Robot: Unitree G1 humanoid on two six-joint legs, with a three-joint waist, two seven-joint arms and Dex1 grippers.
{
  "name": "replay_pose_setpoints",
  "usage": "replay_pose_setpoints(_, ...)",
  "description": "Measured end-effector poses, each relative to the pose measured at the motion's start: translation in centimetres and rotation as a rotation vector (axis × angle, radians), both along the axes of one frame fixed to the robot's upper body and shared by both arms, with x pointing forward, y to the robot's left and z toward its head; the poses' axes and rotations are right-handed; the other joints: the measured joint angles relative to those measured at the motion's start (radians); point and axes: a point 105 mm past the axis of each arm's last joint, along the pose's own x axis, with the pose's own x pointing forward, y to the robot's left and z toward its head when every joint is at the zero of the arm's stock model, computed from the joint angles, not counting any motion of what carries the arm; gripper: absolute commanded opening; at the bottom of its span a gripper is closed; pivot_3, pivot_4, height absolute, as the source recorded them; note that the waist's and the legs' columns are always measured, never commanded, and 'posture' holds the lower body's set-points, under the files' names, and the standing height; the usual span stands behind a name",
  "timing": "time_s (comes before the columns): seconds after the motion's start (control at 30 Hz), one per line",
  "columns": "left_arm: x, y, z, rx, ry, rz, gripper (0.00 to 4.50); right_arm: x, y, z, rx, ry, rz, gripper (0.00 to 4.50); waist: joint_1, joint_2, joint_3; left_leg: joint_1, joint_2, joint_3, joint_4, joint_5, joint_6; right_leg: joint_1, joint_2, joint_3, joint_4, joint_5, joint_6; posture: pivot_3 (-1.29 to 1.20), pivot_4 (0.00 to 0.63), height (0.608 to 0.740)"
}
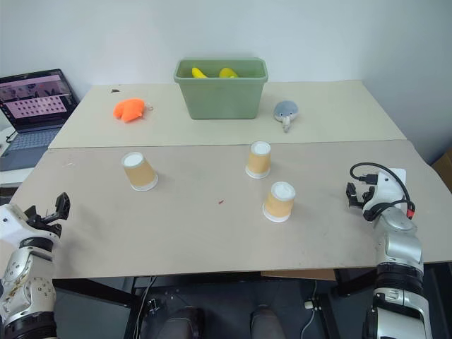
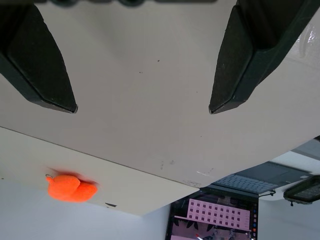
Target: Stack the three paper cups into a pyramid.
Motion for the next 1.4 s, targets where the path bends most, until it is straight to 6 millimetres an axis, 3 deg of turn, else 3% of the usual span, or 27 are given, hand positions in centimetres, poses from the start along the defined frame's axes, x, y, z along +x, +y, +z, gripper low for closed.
replay_pose_setpoints(0.13,0.4,-0.4,0.3,-0.004,-0.018,-0.029,4.50,0.1,0.1,-0.1,0.005,0.002,-0.005,4.49,0.000,0.000,0.000,0.000,0.000,0.000,0.000,0.000,0.000,0.000,0.000,0.000,0.000,0.000,0.000,0.00,0.150,0.732)
replay_pose_setpoints(0.27,1.3,-2.1,3.0,-0.032,-0.132,-0.145,4.50,0.4,0.7,-0.6,0.021,0.007,0.003,4.49,0.000,-0.004,0.002,-0.001,0.000,0.000,0.000,0.000,0.000,0.000,0.000,0.000,0.000,0.000,0.000,0.00,0.150,0.732)
replay_pose_setpoints(0.37,1.6,-6.3,7.3,0.003,-0.227,-0.391,4.50,0.7,1.1,-0.6,0.018,0.011,0.021,4.49,0.001,-0.007,0.004,-0.003,0.000,0.000,0.000,0.000,0.000,-0.001,0.000,-0.001,-0.001,0.000,0.000,0.00,0.150,0.732)
replay_pose_setpoints(0.43,0.8,-10.8,9.5,0.071,-0.235,-0.645,4.50,0.8,1.4,-0.4,0.018,0.008,0.034,4.49,-0.001,-0.007,0.004,-0.002,0.000,0.000,0.000,0.000,0.000,-0.001,-0.001,0.000,-0.001,0.000,0.000,0.00,0.150,0.732)
replay_pose_setpoints(0.47,-0.3,-14.0,9.8,0.112,-0.187,-0.827,4.50,0.9,1.3,-0.4,0.019,0.012,0.043,4.49,-0.001,-0.007,0.004,-0.002,0.000,0.000,0.000,-0.001,0.000,-0.001,0.000,0.000,-0.001,0.000,0.000,0.00,0.150,0.732)
replay_pose_setpoints(0.57,-2.3,-18.3,8.2,0.133,-0.045,-1.096,4.50,0.6,0.8,-0.2,0.001,0.034,0.080,4.49,-0.003,-0.003,0.006,0.000,0.001,0.001,-0.001,-0.001,0.000,-0.001,0.000,0.001,-0.001,0.000,0.000,0.00,0.150,0.732)
replay_pose_setpoints(0.7,-3.3,-19.3,6.8,0.132,0.070,-1.222,4.50,-0.9,-0.8,1.6,-0.099,0.129,0.281,4.49,-0.001,0.001,0.008,0.001,0.001,0.001,-0.001,-0.001,0.000,-0.001,0.001,0.001,0.000,-0.001,-0.001,0.00,0.150,0.732)
replay_pose_setpoints(0.8,-3.1,-18.9,6.7,0.155,0.092,-1.233,4.50,-3.2,-0.5,1.3,-0.133,0.265,0.501,4.49,0.001,0.000,0.008,0.000,0.001,0.001,-0.001,-0.002,0.003,0.001,0.001,0.001,-0.004,-0.002,-0.001,0.00,0.150,0.732)
replay_pose_setpoints(0.97,-2.3,-18.9,6.9,0.163,0.087,-1.249,4.50,-6.1,5.2,0.6,-0.016,0.351,0.944,4.49,-0.012,-0.001,0.009,0.001,0.002,0.001,-0.001,-0.002,0.003,0.001,0.001,0.001,-0.004,-0.001,-0.001,0.00,0.150,0.732)
replay_pose_setpoints(1.07,-2.1,-19.0,6.2,0.165,0.114,-1.254,4.50,-5.6,8.2,1.7,-0.045,0.308,1.064,4.49,-0.015,-0.001,0.009,0.001,0.002,0.001,-0.001,-0.002,0.003,0.001,0.002,0.001,-0.004,-0.001,-0.001,0.00,0.150,0.732)
replay_pose_setpoints(1.17,-2.1,-19.1,5.7,0.162,0.139,-1.259,4.50,-4.8,10.2,1.3,-0.048,0.285,1.101,4.49,-0.005,-0.003,0.010,-0.001,0.002,0.000,-0.001,-0.002,0.003,0.000,0.002,0.001,-0.005,-0.001,-0.001,0.00,0.150,0.732)
replay_pose_setpoints(1.3,-2.1,-19.1,5.5,0.158,0.150,-1.262,4.50,-4.2,11.7,0.6,-0.040,0.277,1.117,4.49,0.006,-0.003,0.011,-0.003,0.000,0.000,-0.001,-0.002,0.003,-0.001,0.000,0.000,-0.005,-0.001,0.000,0.00,0.150,0.732)
replay_pose_setpoints(1.4,-2.1,-19.1,5.4,0.158,0.155,-1.260,4.50,-3.4,12.2,1.2,-0.057,0.249,1.113,4.49,0.009,-0.003,0.011,-0.002,0.000,0.000,-0.001,-0.002,0.003,0.000,0.000,0.000,-0.005,-0.001,0.000,0.00,0.150,0.732)
